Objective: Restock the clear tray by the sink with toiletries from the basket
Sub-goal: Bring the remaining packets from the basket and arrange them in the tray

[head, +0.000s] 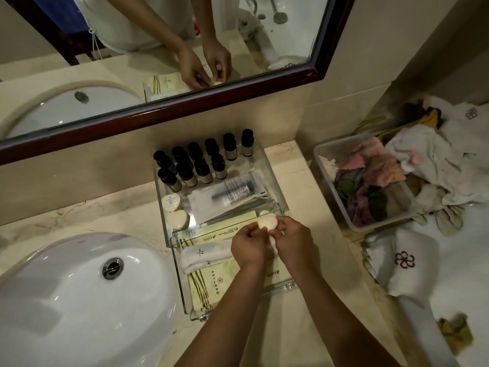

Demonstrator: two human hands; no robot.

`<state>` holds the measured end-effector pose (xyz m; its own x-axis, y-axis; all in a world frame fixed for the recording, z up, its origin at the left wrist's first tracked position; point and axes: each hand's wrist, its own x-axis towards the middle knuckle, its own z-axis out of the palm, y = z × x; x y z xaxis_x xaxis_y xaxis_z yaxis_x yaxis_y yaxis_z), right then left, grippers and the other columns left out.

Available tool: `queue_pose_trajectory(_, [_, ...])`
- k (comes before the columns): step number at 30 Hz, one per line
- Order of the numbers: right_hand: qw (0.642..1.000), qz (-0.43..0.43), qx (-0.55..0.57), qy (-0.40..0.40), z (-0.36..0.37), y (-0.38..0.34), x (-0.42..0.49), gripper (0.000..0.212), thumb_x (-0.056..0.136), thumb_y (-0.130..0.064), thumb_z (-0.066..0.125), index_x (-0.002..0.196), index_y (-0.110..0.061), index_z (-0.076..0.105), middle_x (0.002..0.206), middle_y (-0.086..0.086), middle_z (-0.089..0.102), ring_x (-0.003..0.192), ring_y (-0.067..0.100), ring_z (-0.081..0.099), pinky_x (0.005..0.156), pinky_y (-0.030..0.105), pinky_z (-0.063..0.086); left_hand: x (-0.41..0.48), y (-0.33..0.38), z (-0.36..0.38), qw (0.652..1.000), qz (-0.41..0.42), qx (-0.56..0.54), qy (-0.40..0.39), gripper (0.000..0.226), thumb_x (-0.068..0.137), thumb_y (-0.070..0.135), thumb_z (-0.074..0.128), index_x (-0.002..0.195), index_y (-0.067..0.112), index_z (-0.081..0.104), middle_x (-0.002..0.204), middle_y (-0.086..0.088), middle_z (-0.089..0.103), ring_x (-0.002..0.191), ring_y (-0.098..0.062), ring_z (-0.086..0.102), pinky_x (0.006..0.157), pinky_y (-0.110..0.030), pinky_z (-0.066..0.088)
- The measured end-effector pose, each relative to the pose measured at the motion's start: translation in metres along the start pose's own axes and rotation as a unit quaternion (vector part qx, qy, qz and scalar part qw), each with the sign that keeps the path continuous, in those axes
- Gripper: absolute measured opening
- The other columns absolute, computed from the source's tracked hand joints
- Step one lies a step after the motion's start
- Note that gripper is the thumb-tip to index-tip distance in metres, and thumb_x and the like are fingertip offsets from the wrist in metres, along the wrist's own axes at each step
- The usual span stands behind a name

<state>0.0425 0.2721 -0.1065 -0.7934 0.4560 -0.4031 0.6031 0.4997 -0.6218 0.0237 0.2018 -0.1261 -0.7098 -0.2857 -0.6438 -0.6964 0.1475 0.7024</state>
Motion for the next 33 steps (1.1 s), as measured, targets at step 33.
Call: queue_pose_trajectory(33, [0.996,-0.084,-0.034,0.021,-0.056,0.093,-0.077,0.020,0.083,0.004,0.061,0.101,0.001,0.069,0.100,0.018,0.069,0.089,0.033,0.064,0.077,0.027,0.042,-0.057,-0.083,-0.206,0.995,-0.033,-0.082,0.048,0.024,0.088,0.004,0.059,0.112,0.009,0.058,0.093,-0.015,0.065,0.082,-0.027,0.061,0.069,-0.030,0.047])
